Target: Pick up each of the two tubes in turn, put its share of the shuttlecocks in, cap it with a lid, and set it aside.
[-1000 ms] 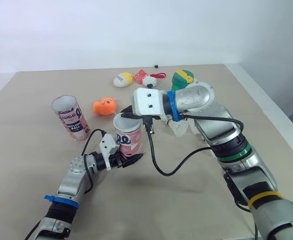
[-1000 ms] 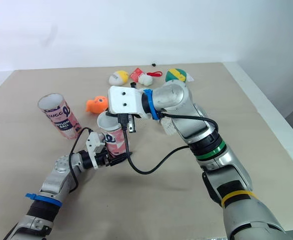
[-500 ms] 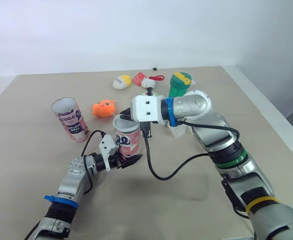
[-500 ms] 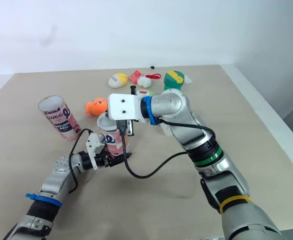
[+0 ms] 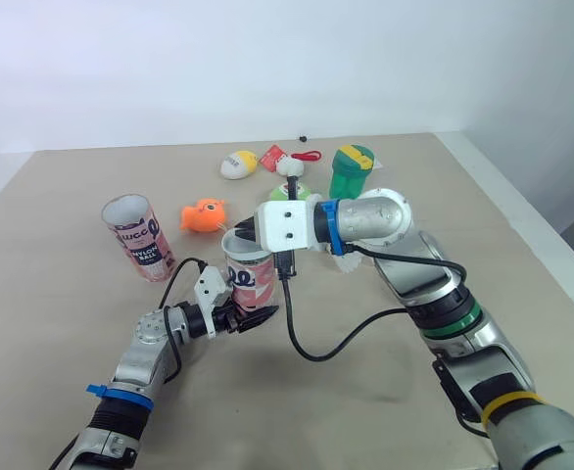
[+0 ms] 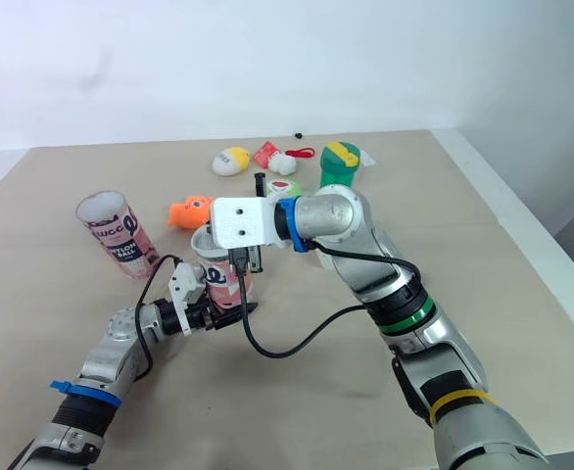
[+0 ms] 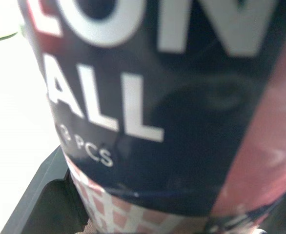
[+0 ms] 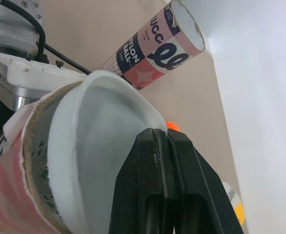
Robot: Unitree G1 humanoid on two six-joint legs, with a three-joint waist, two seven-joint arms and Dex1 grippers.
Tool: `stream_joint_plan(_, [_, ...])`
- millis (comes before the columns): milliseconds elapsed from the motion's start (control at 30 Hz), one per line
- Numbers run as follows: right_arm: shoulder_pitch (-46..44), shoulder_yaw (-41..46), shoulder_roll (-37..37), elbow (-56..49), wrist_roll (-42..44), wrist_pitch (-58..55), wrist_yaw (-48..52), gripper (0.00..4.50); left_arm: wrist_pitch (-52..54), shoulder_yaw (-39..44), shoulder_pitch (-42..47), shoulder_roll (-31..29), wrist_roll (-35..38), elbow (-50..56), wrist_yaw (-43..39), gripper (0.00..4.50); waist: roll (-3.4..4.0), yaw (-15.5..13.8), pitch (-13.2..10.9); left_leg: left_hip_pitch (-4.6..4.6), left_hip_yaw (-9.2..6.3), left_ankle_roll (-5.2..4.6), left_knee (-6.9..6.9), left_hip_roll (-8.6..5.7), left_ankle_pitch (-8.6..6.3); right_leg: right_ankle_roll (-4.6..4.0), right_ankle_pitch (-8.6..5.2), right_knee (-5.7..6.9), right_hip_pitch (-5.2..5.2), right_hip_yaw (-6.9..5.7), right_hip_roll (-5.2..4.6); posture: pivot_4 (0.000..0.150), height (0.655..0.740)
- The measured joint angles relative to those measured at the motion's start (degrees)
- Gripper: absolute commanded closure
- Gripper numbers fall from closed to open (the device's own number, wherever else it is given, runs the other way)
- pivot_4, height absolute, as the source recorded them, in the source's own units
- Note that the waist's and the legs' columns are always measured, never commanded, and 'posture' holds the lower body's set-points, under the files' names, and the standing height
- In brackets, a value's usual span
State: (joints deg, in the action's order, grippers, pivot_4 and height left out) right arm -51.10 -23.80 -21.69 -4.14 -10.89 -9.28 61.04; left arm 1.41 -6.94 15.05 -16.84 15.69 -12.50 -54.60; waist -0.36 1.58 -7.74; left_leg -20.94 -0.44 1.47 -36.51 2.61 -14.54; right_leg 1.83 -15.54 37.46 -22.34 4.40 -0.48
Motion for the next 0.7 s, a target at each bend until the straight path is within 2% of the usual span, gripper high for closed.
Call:
stream_joint_plan(367, [-0.1, 0.1, 0.6, 0.1, -1.1, 0.6, 0.1, 4.44, 0.0, 0.0, 0.0, 0.0, 0.0, -0.2, -0.1, 0.98, 0.02, 0.0, 0.2, 0.03, -0.01, 0.0, 0.06, 0.01, 0.0, -0.02, 0.01, -0.06, 0.0, 0.0, 0.01, 0.15, 0.74])
stream_joint_plan(700, [-3.9, 2.5, 1.0, 2.1, 5.7, -6.6, 5.4, 4.44, 0.0, 0.0, 0.5, 0.2, 0.1, 0.2, -0.8, 0.98, 0.0, -0.1, -0.2, -0.22, -0.09, 0.0, 0.08, -0.02, 0.0, -0.02, 0.03, -0.21, -0.09, -0.03, -0.01, 0.15, 0.74])
